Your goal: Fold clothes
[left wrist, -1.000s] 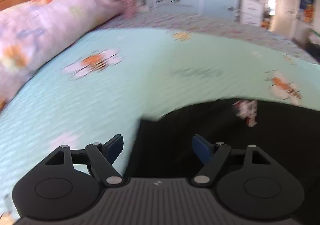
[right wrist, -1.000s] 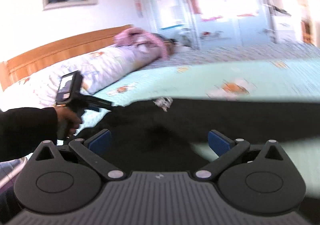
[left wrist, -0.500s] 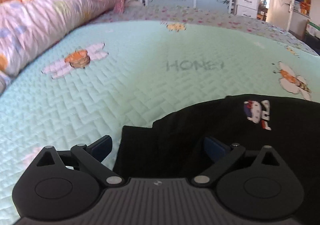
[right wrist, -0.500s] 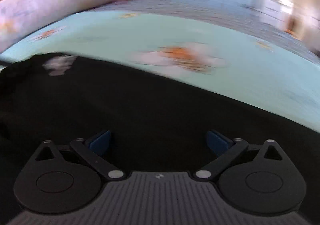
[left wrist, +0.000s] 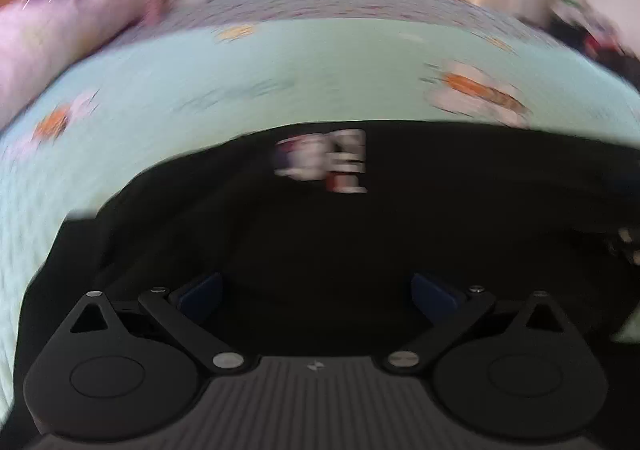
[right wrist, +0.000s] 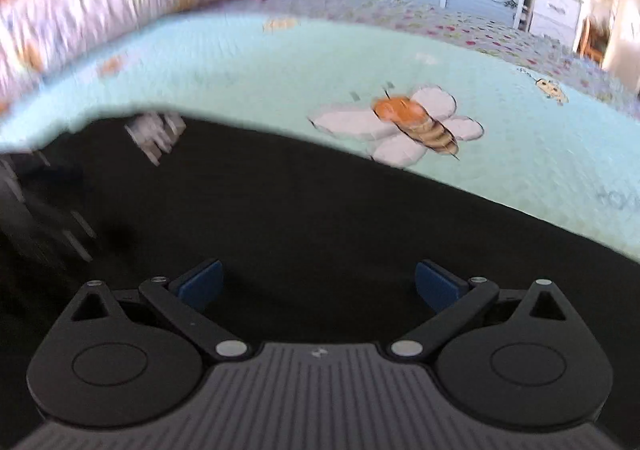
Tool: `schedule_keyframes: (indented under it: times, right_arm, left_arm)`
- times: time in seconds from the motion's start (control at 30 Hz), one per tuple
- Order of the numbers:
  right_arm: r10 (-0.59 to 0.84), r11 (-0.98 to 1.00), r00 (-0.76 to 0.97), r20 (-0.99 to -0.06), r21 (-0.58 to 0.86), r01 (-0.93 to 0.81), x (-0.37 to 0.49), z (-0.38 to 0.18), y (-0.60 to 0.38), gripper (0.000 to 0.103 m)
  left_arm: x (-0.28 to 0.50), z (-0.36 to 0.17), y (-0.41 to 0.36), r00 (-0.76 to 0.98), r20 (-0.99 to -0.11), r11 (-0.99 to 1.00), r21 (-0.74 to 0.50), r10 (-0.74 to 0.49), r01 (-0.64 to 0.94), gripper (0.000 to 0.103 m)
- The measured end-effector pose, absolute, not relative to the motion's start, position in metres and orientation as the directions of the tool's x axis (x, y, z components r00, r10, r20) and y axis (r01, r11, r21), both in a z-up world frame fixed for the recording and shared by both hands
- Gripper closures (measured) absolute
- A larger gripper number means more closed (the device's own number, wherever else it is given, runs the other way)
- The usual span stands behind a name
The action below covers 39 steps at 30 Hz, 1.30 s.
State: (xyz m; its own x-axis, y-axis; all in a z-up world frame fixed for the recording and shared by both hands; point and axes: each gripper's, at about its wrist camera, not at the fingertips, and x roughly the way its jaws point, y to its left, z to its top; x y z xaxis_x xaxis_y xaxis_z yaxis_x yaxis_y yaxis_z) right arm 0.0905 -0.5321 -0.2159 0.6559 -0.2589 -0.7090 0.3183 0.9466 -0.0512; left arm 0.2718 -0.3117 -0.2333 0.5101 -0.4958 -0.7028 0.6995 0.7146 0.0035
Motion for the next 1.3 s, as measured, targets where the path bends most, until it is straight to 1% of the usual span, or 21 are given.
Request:
schedule_keyframes:
  times: [0.07, 0.13, 0.27, 0.3, 0.37, 0.43, 0.5, 0.53, 0.57, 0.67, 0.7, 0.77, 0.83, 0.9, 0.97, 1.03, 1.07, 1.13, 1.2, 1.27, 1.3]
  right_arm:
    - [-0.262, 0.938, 0.678, -0.687, -0.016, 0.346, 0.063, -0.220, -0.576, 0.001]
    - [-0.312, 0.900, 0.660, -0.684, 0.009, 0.435, 0.023, -0.220, -0.632, 0.001]
    - [-0.489, 0.757, 0.531, -0.692, -0.035, 0.652, -0.076, -0.219, -0.727, 0.001]
    - [-0.523, 0.721, 0.498, -0.692, -0.047, 0.691, -0.091, -0.218, -0.738, 0.006]
    - [-0.493, 0.759, 0.529, -0.690, -0.043, 0.650, -0.075, -0.218, -0.717, 0.020]
    - [-0.462, 0.794, 0.559, -0.688, -0.039, 0.607, -0.060, -0.217, -0.696, 0.019]
    - [-0.429, 0.827, 0.587, -0.686, -0.036, 0.562, -0.044, -0.217, -0.674, 0.017]
    - [-0.412, 0.842, 0.601, -0.685, -0.034, 0.538, -0.036, -0.217, -0.663, 0.010]
    - [-0.395, 0.857, 0.613, -0.684, -0.033, 0.515, -0.028, -0.217, -0.653, 0.005]
    - [-0.341, 0.897, 0.649, -0.680, -0.028, 0.441, -0.005, -0.217, -0.620, 0.005]
    - [-0.322, 0.909, 0.660, -0.679, -0.027, 0.416, 0.003, -0.217, -0.610, 0.005]
    - [-0.300, 0.921, 0.671, -0.678, -0.023, 0.388, 0.012, -0.217, -0.596, 0.005]
    - [-0.369, 0.869, 0.630, -0.684, -0.013, 0.495, -0.016, -0.218, -0.632, 0.005]
    - [-0.441, 0.794, 0.579, -0.686, 0.002, 0.607, -0.048, -0.217, -0.669, 0.005]
    - [-0.540, 0.651, 0.518, -0.663, 0.061, 0.757, -0.093, -0.204, -0.704, 0.005]
    - [-0.560, 0.626, 0.562, -0.609, 0.134, 0.768, -0.115, -0.191, -0.718, 0.005]
    - [-0.556, 0.634, 0.586, -0.589, 0.156, 0.758, -0.118, -0.186, -0.722, 0.005]
    - [-0.522, 0.679, 0.599, -0.607, 0.131, 0.723, -0.094, -0.189, -0.724, 0.004]
    - [-0.478, 0.723, 0.564, -0.673, 0.063, 0.688, -0.056, -0.202, -0.724, 0.004]
    - [-0.465, 0.771, 0.515, -0.721, -0.044, 0.635, -0.029, -0.219, -0.729, 0.003]
    - [-0.491, 0.762, 0.494, -0.717, -0.079, 0.643, -0.028, -0.222, -0.741, 0.001]
  left_arm:
    - [0.276, -0.235, -0.303, 0.512, -0.687, 0.702, 0.005, -0.515, 0.712, 0.000]
    - [0.273, -0.237, -0.300, 0.516, -0.668, 0.687, 0.009, -0.536, 0.726, 0.000]
    - [0.270, -0.239, -0.304, 0.549, -0.649, 0.694, 0.043, -0.528, 0.718, 0.000]
    - [0.269, -0.238, -0.305, 0.551, -0.649, 0.696, 0.047, -0.524, 0.717, 0.000]
    - [0.267, -0.234, -0.307, 0.558, -0.652, 0.701, 0.056, -0.514, 0.711, 0.000]
    - [0.259, -0.226, -0.309, 0.575, -0.662, 0.716, 0.081, -0.481, 0.693, 0.000]
    - [0.242, -0.216, -0.309, 0.587, -0.649, 0.704, 0.111, -0.483, 0.702, 0.001]
    - [0.229, -0.211, -0.309, 0.585, -0.640, 0.684, 0.125, -0.498, 0.719, 0.001]
    - [0.216, -0.207, -0.309, 0.582, -0.632, 0.660, 0.145, -0.512, 0.737, 0.001]
    - [0.187, -0.205, -0.309, 0.601, -0.637, 0.609, 0.248, -0.483, 0.753, 0.001]
    - [0.184, -0.207, -0.305, 0.606, -0.645, 0.608, 0.265, -0.465, 0.748, 0.001]
    - [0.182, -0.209, -0.288, 0.605, -0.654, 0.645, 0.228, -0.453, 0.730, 0.000]
    - [0.181, -0.205, -0.267, 0.594, -0.644, 0.682, 0.149, -0.482, 0.716, 0.001]
    - [0.177, -0.199, -0.250, 0.598, -0.611, 0.699, 0.101, -0.518, 0.708, 0.001]
    - [0.169, -0.192, -0.242, 0.615, -0.571, 0.711, 0.076, -0.543, 0.699, 0.001]
    - [0.162, -0.188, -0.241, 0.616, -0.544, 0.715, 0.041, -0.570, 0.698, 0.000]
    - [0.160, -0.189, -0.244, 0.604, -0.548, 0.710, 0.026, -0.578, 0.704, 0.000]
    - [0.161, -0.199, -0.258, 0.582, -0.600, 0.696, 0.057, -0.550, 0.716, 0.000]
    - [0.165, -0.214, -0.265, 0.564, -0.655, 0.692, 0.086, -0.503, 0.717, 0.000]
    - [0.172, -0.218, -0.262, 0.542, -0.676, 0.705, 0.045, -0.500, 0.707, 0.000]
    - [0.175, -0.216, -0.259, 0.537, -0.679, 0.715, 0.025, -0.501, 0.699, 0.000]
